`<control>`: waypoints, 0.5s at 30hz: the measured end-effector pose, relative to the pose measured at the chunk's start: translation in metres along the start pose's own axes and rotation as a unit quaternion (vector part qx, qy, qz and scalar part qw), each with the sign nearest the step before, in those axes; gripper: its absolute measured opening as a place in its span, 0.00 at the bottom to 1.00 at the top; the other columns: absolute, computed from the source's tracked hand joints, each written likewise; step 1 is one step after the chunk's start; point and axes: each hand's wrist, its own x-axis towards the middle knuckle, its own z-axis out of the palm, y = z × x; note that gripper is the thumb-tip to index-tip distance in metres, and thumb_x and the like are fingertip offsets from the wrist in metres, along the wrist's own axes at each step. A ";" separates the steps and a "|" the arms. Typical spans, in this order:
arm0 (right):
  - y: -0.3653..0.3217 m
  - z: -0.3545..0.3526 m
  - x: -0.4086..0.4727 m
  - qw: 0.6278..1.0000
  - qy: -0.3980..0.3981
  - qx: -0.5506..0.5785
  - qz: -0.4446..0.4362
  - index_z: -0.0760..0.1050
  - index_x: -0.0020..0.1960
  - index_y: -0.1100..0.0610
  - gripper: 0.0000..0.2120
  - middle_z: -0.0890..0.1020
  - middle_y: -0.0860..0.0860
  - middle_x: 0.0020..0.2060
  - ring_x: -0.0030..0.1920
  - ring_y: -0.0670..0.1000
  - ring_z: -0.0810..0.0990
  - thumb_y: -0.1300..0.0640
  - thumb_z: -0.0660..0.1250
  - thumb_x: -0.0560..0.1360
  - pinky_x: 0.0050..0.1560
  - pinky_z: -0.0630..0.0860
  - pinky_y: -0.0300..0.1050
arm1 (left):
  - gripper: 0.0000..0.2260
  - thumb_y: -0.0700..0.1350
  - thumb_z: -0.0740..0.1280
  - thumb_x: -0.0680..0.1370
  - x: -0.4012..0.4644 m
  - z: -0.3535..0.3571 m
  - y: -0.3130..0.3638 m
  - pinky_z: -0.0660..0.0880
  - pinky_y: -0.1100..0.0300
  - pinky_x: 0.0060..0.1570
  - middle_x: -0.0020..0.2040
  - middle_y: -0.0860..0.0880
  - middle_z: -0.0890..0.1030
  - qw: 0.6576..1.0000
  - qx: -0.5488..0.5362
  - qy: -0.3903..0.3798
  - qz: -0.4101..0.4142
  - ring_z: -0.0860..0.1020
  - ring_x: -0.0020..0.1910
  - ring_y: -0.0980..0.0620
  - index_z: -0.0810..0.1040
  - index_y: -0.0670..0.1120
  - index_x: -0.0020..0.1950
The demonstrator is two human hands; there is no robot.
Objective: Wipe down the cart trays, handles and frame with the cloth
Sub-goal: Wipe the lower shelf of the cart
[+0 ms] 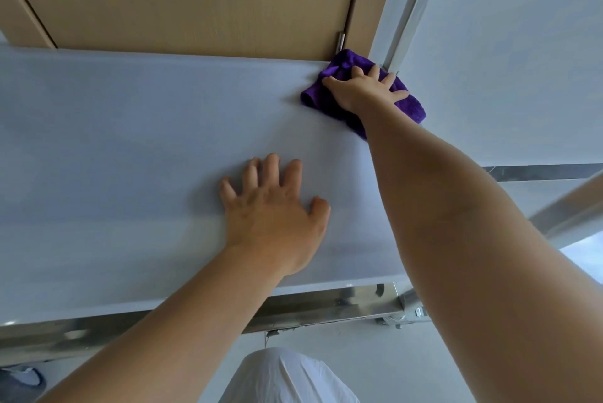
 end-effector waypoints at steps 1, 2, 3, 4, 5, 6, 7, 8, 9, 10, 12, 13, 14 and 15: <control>0.002 -0.002 0.002 1.000 -0.001 -0.004 -0.002 0.53 0.76 0.46 0.38 0.49 0.52 0.77 0.75 0.62 0.43 0.28 0.49 0.72 0.69 0.43 0.70 | 0.24 0.58 0.49 0.77 0.000 0.000 0.000 0.53 0.44 0.66 0.72 0.51 0.54 1.000 0.000 0.002 0.000 0.51 0.72 0.48 0.54 0.54 0.73; 0.008 -0.003 0.004 1.000 -0.001 -0.007 -0.003 0.54 0.76 0.46 0.38 0.50 0.51 0.77 0.75 0.61 0.45 0.27 0.49 0.71 0.69 0.45 0.68 | 0.24 0.58 0.49 0.77 0.000 0.000 0.000 0.53 0.45 0.66 0.72 0.51 0.54 1.000 0.000 0.003 0.000 0.51 0.72 0.48 0.54 0.54 0.73; 0.015 -0.006 0.006 1.000 -0.004 -0.002 -0.001 0.53 0.76 0.45 0.39 0.51 0.50 0.77 0.75 0.61 0.48 0.27 0.50 0.71 0.69 0.48 0.65 | 0.25 0.58 0.49 0.77 0.001 0.000 0.000 0.53 0.45 0.66 0.72 0.51 0.54 1.000 0.000 0.002 0.001 0.51 0.72 0.48 0.53 0.54 0.73; 0.024 -0.009 0.009 1.000 -0.010 0.014 0.005 0.53 0.76 0.44 0.38 0.52 0.50 0.76 0.74 0.60 0.51 0.27 0.51 0.71 0.69 0.51 0.62 | 0.25 0.58 0.49 0.77 0.001 0.001 0.000 0.53 0.45 0.66 0.72 0.51 0.54 1.000 0.000 0.000 0.001 0.51 0.72 0.48 0.53 0.54 0.73; 0.033 -0.012 0.013 0.999 -0.018 0.038 0.010 0.53 0.76 0.45 0.38 0.53 0.50 0.76 0.73 0.60 0.55 0.28 0.53 0.71 0.68 0.56 0.58 | 0.25 0.58 0.49 0.77 0.001 0.002 0.000 0.53 0.44 0.66 0.73 0.51 0.53 1.000 0.000 -0.002 0.000 0.51 0.72 0.48 0.53 0.54 0.73; 0.042 -0.015 0.016 0.997 -0.025 0.067 0.012 0.53 0.76 0.46 0.37 0.56 0.52 0.75 0.72 0.60 0.59 0.31 0.54 0.72 0.66 0.59 0.54 | 0.25 0.58 0.49 0.77 0.002 0.002 0.000 0.53 0.44 0.67 0.73 0.51 0.53 1.000 0.000 -0.005 -0.001 0.50 0.72 0.48 0.53 0.54 0.73; 0.050 -0.016 0.020 0.995 -0.031 0.093 0.009 0.53 0.76 0.47 0.36 0.60 0.53 0.74 0.70 0.59 0.63 0.33 0.56 0.73 0.64 0.62 0.52 | 0.25 0.58 0.49 0.77 0.003 0.003 0.000 0.52 0.43 0.67 0.73 0.51 0.52 1.000 0.000 -0.008 -0.003 0.50 0.72 0.47 0.52 0.54 0.73; 0.057 -0.016 0.023 0.993 -0.035 0.112 0.002 0.54 0.76 0.49 0.35 0.64 0.55 0.72 0.68 0.59 0.66 0.36 0.57 0.74 0.62 0.63 0.50 | 0.25 0.58 0.49 0.77 0.004 0.003 -0.001 0.52 0.42 0.67 0.73 0.50 0.52 1.000 0.001 -0.010 -0.004 0.50 0.72 0.47 0.52 0.54 0.73; 0.062 -0.016 0.024 0.992 -0.036 0.123 -0.006 0.55 0.75 0.50 0.34 0.66 0.55 0.70 0.67 0.58 0.67 0.37 0.58 0.75 0.60 0.64 0.49 | 0.25 0.58 0.49 0.77 0.005 0.003 -0.001 0.52 0.42 0.67 0.74 0.50 0.52 1.000 0.002 -0.010 -0.005 0.50 0.72 0.47 0.52 0.54 0.73; 0.065 -0.015 0.025 0.991 -0.036 0.127 -0.012 0.56 0.75 0.51 0.33 0.69 0.56 0.68 0.66 0.58 0.69 0.38 0.59 0.75 0.59 0.64 0.48 | 0.25 0.58 0.49 0.77 0.005 0.004 0.000 0.52 0.42 0.67 0.74 0.50 0.52 1.000 0.003 -0.010 -0.006 0.50 0.72 0.47 0.52 0.54 0.73; 0.070 -0.013 0.024 0.991 -0.034 0.127 -0.018 0.58 0.74 0.52 0.31 0.71 0.56 0.66 0.64 0.58 0.70 0.39 0.58 0.76 0.56 0.65 0.48 | 0.24 0.57 0.49 0.77 0.005 0.004 0.001 0.52 0.43 0.66 0.73 0.50 0.52 1.000 0.003 -0.014 -0.007 0.50 0.72 0.47 0.53 0.54 0.73; 0.072 -0.013 0.021 0.992 -0.033 0.124 -0.018 0.57 0.74 0.53 0.31 0.72 0.56 0.66 0.64 0.59 0.70 0.39 0.57 0.76 0.56 0.65 0.48 | 0.24 0.57 0.49 0.77 0.006 0.004 0.002 0.52 0.43 0.66 0.73 0.50 0.52 1.000 0.003 -0.016 -0.006 0.50 0.72 0.47 0.53 0.54 0.73; 0.074 -0.013 0.018 0.992 -0.031 0.123 -0.017 0.57 0.74 0.53 0.31 0.72 0.56 0.65 0.63 0.59 0.71 0.39 0.57 0.76 0.56 0.65 0.48 | 0.24 0.57 0.49 0.77 0.006 0.004 0.002 0.52 0.43 0.66 0.73 0.50 0.53 1.000 0.005 -0.016 -0.004 0.51 0.72 0.46 0.54 0.54 0.72; 0.075 -0.013 0.014 0.992 -0.029 0.121 -0.018 0.57 0.74 0.53 0.30 0.72 0.56 0.65 0.63 0.59 0.71 0.40 0.57 0.77 0.55 0.66 0.48 | 0.23 0.57 0.50 0.77 0.006 0.004 0.002 0.53 0.43 0.66 0.73 0.50 0.53 1.000 0.006 -0.013 -0.003 0.51 0.72 0.46 0.55 0.53 0.72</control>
